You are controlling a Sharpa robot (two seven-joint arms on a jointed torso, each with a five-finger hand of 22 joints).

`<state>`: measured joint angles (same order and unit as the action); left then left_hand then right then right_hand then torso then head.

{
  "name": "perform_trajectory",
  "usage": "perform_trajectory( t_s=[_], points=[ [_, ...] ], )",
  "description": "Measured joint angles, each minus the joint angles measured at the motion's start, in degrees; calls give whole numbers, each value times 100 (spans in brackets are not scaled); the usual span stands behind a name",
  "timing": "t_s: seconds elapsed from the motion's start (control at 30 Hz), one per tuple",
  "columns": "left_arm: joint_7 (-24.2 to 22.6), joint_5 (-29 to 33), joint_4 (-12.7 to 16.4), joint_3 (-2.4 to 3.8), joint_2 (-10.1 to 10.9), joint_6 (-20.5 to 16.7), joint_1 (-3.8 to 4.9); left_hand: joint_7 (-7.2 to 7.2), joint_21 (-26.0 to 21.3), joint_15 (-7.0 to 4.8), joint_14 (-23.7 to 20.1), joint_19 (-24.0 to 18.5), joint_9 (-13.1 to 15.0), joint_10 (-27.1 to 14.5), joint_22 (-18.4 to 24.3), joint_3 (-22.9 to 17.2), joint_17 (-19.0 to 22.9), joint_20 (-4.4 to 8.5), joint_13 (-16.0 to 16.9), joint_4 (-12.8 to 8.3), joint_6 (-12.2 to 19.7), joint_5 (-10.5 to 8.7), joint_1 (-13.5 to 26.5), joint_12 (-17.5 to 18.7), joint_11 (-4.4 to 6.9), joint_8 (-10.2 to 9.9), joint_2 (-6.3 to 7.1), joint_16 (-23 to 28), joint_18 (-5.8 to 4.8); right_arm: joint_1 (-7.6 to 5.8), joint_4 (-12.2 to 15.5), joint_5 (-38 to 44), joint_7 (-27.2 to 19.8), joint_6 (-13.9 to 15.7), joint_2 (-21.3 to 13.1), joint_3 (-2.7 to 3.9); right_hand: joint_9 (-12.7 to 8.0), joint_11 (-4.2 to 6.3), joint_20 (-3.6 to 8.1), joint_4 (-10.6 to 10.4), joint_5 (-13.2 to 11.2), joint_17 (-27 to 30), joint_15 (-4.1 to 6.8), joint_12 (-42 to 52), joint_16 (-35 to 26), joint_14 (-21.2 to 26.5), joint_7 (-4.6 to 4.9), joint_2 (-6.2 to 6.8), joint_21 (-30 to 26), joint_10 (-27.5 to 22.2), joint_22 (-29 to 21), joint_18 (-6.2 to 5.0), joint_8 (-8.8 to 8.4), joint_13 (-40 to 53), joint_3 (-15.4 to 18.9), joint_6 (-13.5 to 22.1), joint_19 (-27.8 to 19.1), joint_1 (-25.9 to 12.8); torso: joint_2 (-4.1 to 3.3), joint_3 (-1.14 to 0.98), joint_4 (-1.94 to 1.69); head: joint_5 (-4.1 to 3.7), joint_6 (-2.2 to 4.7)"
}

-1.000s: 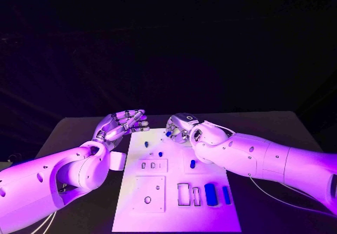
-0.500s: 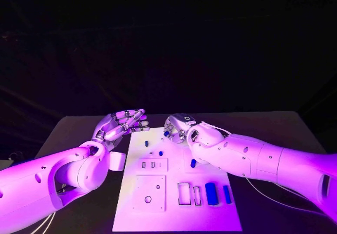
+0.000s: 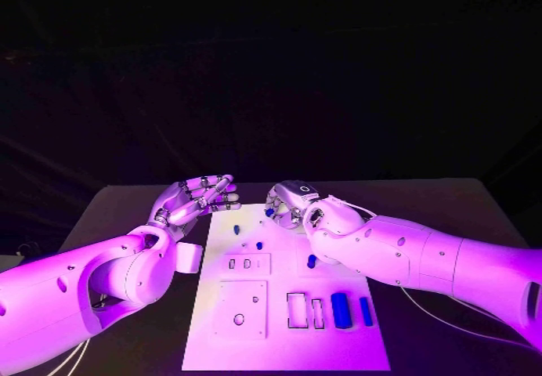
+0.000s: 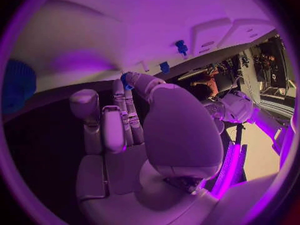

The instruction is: Assemble the parts on the task board

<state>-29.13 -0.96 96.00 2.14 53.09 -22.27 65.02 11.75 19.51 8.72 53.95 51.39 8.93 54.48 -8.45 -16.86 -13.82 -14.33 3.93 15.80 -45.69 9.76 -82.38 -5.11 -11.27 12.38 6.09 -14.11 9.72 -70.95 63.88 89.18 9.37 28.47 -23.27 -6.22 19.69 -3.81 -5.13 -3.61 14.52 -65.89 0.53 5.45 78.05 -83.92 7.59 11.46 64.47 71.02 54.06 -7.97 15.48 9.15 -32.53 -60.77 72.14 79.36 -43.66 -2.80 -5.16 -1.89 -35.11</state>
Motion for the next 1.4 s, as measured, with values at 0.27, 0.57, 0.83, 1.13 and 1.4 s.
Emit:
perform_trajectory(
  t_s=[0.27,0.57,0.83,1.13,1.4],
  points=[
    [3,0,-20,1,17,-1,2,0,0,0,0,0,0,0,0,0,-7,0,0,0,0,0,0,0,0,0,0,0,0,-18,180,7,43,38,-111,13,33,0,0,1,-3,-23,0,-7,21,0,6,0,33,0,32,0,7,5,0,11,0,1,-7,-4,7,7,4],
    [8,0,-25,1,11,-1,3,0,0,0,0,0,-1,22,1,0,-7,0,0,0,0,0,0,0,22,0,0,0,0,-22,46,17,90,43,22,19,84,-1,0,1,-25,-27,0,-20,21,0,9,1,42,-1,38,0,6,5,2,32,0,1,-19,-4,-3,-13,10],
    [12,1,-24,1,-6,-1,4,0,0,0,0,0,5,22,-5,-16,-15,0,0,-16,0,0,0,0,22,0,0,0,0,-21,-205,26,104,27,223,22,125,-1,0,5,-26,-34,0,-20,20,0,12,8,42,-1,37,-1,2,10,8,40,0,7,-26,-4,-14,-20,1],
    [17,2,-19,1,-15,-1,16,0,-1,0,0,0,4,22,-4,-16,-14,0,0,-16,0,0,0,0,22,0,0,0,0,-28,-369,30,143,1,355,30,143,-10,0,7,-9,-53,0,-20,20,0,-6,9,42,-10,59,0,8,16,11,37,0,6,-42,-4,-7,-15,-3],
    [23,2,-26,1,-29,-1,20,0,-1,0,0,0,4,22,-4,-16,-14,0,0,-16,0,0,0,0,22,0,0,0,0,-36,-430,42,165,-76,402,36,131,-10,0,13,-10,-53,0,-20,43,0,-7,10,42,-10,59,-1,25,17,18,37,0,6,-50,-8,-2,-7,-24]
  ],
)
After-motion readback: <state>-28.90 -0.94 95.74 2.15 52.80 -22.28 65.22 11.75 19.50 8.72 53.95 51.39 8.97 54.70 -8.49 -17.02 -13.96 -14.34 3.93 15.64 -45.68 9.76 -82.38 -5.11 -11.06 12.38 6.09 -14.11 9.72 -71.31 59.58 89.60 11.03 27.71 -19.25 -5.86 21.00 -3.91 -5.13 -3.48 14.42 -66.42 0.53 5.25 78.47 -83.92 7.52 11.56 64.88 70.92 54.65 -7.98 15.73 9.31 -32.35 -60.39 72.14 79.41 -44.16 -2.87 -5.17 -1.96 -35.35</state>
